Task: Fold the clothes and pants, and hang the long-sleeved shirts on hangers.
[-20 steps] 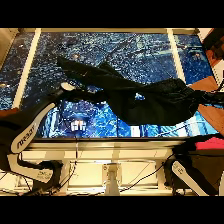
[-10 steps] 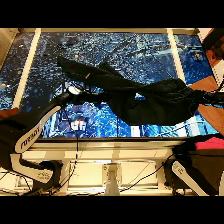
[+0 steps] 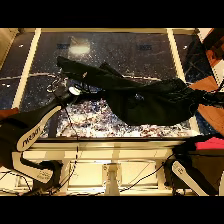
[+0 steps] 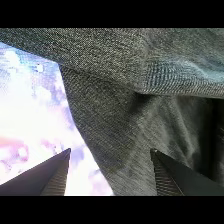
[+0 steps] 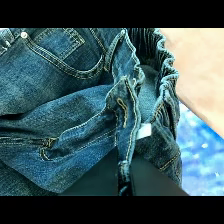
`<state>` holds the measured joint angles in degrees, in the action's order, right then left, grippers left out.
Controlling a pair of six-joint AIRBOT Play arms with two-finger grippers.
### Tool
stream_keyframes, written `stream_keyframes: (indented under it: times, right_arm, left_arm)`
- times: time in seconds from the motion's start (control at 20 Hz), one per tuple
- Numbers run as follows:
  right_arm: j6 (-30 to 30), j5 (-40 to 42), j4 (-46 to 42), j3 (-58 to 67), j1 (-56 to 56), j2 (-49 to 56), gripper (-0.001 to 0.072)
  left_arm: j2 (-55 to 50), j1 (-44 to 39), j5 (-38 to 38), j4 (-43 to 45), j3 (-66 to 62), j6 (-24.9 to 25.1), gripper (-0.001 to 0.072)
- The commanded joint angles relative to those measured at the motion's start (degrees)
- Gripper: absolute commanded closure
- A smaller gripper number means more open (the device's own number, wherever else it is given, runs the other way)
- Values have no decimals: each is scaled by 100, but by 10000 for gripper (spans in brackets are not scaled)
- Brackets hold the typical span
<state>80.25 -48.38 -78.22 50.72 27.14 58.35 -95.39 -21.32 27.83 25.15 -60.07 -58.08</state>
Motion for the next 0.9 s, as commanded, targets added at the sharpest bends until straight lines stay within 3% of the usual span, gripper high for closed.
stream_keyframes:
  times: [0.0, 0.5, 0.6, 0.65, 0.85]
  right_arm:
    - [2, -2, 4, 0, 2, -2, 677]
    - [4, -9, 20, 0, 0, -2, 677]
    - [4, -11, 20, 0, 0, -2, 677]
    - [4, -11, 20, 0, 2, -2, 677]
    - [42, -17, 42, 24, 2, -208, 676]
  left_arm:
    - [-105, -42, -157, -289, -4, 0, 278]
    - [-455, -295, -437, -466, -393, 0, 316]
    - [-450, -269, -640, -461, -501, 4, 620]
    - [-446, -201, -645, -461, -577, 46, 680]
    - [-85, 317, -577, -225, -968, 352, 681]
